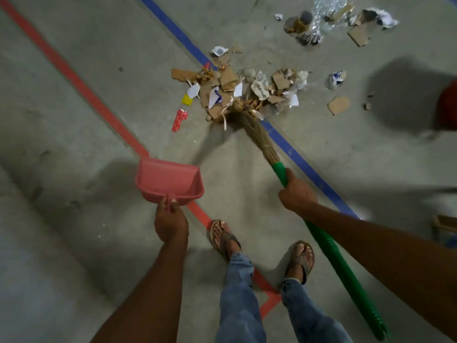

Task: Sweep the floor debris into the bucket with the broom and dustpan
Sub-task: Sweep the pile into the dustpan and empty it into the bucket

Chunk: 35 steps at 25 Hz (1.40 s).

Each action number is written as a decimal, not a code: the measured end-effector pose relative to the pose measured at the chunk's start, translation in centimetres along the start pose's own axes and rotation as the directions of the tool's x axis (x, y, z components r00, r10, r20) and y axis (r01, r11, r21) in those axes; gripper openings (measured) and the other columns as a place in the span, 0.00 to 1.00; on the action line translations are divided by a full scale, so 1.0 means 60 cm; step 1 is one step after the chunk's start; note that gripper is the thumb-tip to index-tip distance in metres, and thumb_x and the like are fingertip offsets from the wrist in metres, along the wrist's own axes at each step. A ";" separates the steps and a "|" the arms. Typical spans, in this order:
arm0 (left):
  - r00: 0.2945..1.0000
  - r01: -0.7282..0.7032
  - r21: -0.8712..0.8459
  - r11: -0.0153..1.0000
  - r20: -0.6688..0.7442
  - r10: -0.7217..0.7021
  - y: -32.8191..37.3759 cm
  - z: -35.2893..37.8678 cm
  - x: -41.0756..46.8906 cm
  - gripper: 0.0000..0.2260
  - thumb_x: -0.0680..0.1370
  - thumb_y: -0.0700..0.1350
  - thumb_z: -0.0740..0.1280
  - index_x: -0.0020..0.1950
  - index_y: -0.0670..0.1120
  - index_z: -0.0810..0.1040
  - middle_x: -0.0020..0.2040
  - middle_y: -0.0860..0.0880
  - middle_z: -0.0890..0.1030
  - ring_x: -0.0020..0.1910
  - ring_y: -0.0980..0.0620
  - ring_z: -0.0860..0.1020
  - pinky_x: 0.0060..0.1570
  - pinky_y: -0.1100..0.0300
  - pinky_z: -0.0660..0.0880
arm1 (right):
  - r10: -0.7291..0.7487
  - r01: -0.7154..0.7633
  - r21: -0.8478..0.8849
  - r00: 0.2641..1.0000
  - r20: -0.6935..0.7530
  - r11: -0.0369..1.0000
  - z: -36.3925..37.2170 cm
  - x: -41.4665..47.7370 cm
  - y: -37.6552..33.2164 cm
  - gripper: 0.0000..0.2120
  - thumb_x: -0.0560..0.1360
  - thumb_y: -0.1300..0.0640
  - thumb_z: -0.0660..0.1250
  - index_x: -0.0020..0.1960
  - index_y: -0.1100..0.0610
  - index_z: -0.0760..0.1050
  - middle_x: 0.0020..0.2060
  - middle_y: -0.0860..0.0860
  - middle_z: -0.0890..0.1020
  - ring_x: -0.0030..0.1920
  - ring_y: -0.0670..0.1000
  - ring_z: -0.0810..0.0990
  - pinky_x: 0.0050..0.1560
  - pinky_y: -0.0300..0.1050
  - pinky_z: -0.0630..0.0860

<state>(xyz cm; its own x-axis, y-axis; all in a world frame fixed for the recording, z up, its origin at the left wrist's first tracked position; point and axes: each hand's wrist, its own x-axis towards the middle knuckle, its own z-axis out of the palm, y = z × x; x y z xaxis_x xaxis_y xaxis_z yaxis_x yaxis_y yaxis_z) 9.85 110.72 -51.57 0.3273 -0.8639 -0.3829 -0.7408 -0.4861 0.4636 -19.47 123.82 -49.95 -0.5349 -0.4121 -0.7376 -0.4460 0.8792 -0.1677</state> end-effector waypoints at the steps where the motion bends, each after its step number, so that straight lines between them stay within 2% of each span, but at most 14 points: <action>1: 1.000 0.000 -0.002 1.000 0.013 0.000 0.004 -0.002 -0.002 0.17 0.82 0.54 0.64 0.68 0.50 0.80 0.55 0.40 0.85 0.57 0.37 0.82 0.57 0.48 0.75 | -0.013 0.013 -0.008 1.000 -0.021 1.000 -0.015 -0.010 0.004 0.37 0.75 0.58 0.62 0.80 0.45 0.52 0.45 0.52 0.77 0.40 0.52 0.80 0.36 0.51 0.83; 5: 0.999 0.011 0.030 0.999 0.039 -0.012 0.046 -0.015 -0.009 0.17 0.84 0.50 0.64 0.71 0.47 0.78 0.65 0.41 0.81 0.63 0.36 0.78 0.59 0.48 0.73 | -0.065 0.065 0.016 0.998 -0.006 0.998 -0.041 -0.075 -0.002 0.39 0.75 0.59 0.62 0.80 0.41 0.50 0.46 0.52 0.77 0.39 0.50 0.79 0.35 0.50 0.82; 11: 1.000 -0.006 0.040 0.999 -0.018 0.007 0.056 -0.041 0.033 0.16 0.83 0.47 0.64 0.71 0.51 0.79 0.64 0.43 0.82 0.62 0.37 0.79 0.56 0.49 0.74 | -0.170 0.176 -0.051 0.980 0.107 0.983 0.030 -0.126 -0.111 0.38 0.76 0.57 0.61 0.80 0.41 0.49 0.44 0.51 0.77 0.37 0.49 0.76 0.30 0.42 0.71; 13: 1.000 0.008 0.050 0.999 -0.030 -0.006 0.046 -0.052 0.049 0.16 0.83 0.47 0.64 0.71 0.50 0.79 0.64 0.43 0.82 0.62 0.38 0.79 0.56 0.49 0.74 | -0.208 0.218 -0.064 0.968 0.141 0.974 0.057 -0.097 -0.176 0.38 0.75 0.57 0.62 0.80 0.42 0.50 0.43 0.51 0.77 0.38 0.50 0.77 0.30 0.43 0.72; 15: 0.999 0.019 0.059 0.998 -0.033 -0.017 0.032 -0.063 0.063 0.16 0.84 0.48 0.64 0.71 0.48 0.78 0.65 0.42 0.82 0.63 0.37 0.79 0.57 0.48 0.74 | -0.206 0.218 -0.060 0.964 0.168 0.974 0.082 -0.043 -0.240 0.35 0.75 0.56 0.63 0.79 0.44 0.55 0.44 0.52 0.78 0.40 0.51 0.80 0.34 0.45 0.78; 17: 1.000 -0.002 0.069 0.998 -0.023 0.004 0.022 -0.069 0.079 0.16 0.84 0.47 0.64 0.71 0.47 0.78 0.65 0.41 0.82 0.63 0.37 0.79 0.58 0.48 0.74 | -0.163 0.165 0.000 0.972 0.171 0.986 0.091 0.016 -0.292 0.28 0.74 0.55 0.62 0.74 0.48 0.64 0.46 0.52 0.78 0.42 0.53 0.81 0.37 0.48 0.82; 20: 0.999 -0.038 0.052 0.998 -0.007 0.038 0.030 -0.068 0.107 0.16 0.84 0.47 0.65 0.71 0.47 0.78 0.66 0.42 0.82 0.63 0.37 0.79 0.58 0.48 0.73 | 0.032 -0.066 0.228 0.988 0.148 0.971 0.068 0.068 -0.334 0.20 0.76 0.56 0.62 0.67 0.56 0.69 0.49 0.54 0.79 0.44 0.55 0.84 0.35 0.49 0.84; 22: 0.997 -0.079 0.029 0.996 0.012 0.079 0.048 -0.061 0.121 0.16 0.84 0.49 0.65 0.71 0.48 0.78 0.65 0.43 0.82 0.63 0.38 0.79 0.58 0.49 0.73 | 0.161 -0.188 0.341 0.981 0.106 0.921 0.038 0.076 -0.327 0.22 0.78 0.57 0.62 0.71 0.56 0.66 0.53 0.55 0.79 0.45 0.55 0.84 0.41 0.52 0.85; 25: 0.993 -0.116 -0.002 0.993 0.032 0.116 0.096 -0.054 0.133 0.17 0.83 0.50 0.65 0.71 0.50 0.79 0.65 0.44 0.82 0.63 0.39 0.79 0.58 0.50 0.74 | 0.212 -0.200 0.362 0.977 0.006 0.910 -0.019 0.066 -0.287 0.31 0.77 0.57 0.62 0.79 0.53 0.57 0.58 0.55 0.78 0.47 0.55 0.83 0.49 0.55 0.84; 28: 0.991 -0.123 0.003 0.992 0.046 0.123 0.148 -0.047 0.143 0.17 0.83 0.49 0.64 0.72 0.51 0.78 0.66 0.46 0.82 0.64 0.40 0.79 0.58 0.49 0.74 | 0.133 -0.108 0.288 0.988 -0.071 0.951 -0.069 0.025 -0.252 0.35 0.76 0.60 0.63 0.80 0.50 0.54 0.59 0.55 0.77 0.49 0.54 0.82 0.47 0.53 0.83; 30: 0.995 -0.096 0.018 0.995 0.037 0.096 0.176 -0.051 0.145 0.17 0.83 0.49 0.64 0.72 0.53 0.77 0.66 0.46 0.82 0.62 0.39 0.79 0.55 0.48 0.75 | 0.050 -0.035 0.219 0.997 -0.066 0.975 -0.081 -0.010 -0.245 0.35 0.75 0.60 0.63 0.80 0.48 0.55 0.58 0.54 0.78 0.47 0.53 0.81 0.46 0.53 0.83; 32: 0.997 -0.071 0.042 0.997 -0.005 0.072 0.186 -0.060 0.150 0.17 0.83 0.48 0.64 0.72 0.53 0.78 0.64 0.44 0.82 0.61 0.38 0.80 0.53 0.47 0.75 | -0.047 0.049 0.122 0.999 -0.011 0.991 -0.066 -0.034 -0.253 0.36 0.74 0.59 0.63 0.79 0.44 0.55 0.53 0.54 0.79 0.45 0.54 0.82 0.45 0.55 0.84; 35: 0.998 -0.056 0.073 0.996 -0.019 0.057 0.175 -0.082 0.166 0.18 0.82 0.47 0.65 0.72 0.51 0.77 0.63 0.41 0.82 0.60 0.35 0.79 0.53 0.45 0.75 | -0.159 0.160 0.007 0.977 0.142 0.987 -0.022 -0.021 -0.302 0.35 0.74 0.57 0.64 0.78 0.45 0.57 0.49 0.53 0.78 0.45 0.53 0.81 0.43 0.52 0.82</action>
<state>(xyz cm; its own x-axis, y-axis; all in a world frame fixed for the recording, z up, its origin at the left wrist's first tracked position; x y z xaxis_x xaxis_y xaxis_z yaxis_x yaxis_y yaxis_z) 8.18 96.37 -46.58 0.2954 -0.8928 -0.3401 -0.7987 -0.4261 0.4249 -11.65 108.07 -45.13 -0.3495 -0.5082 -0.7871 -0.5207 0.8038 -0.2878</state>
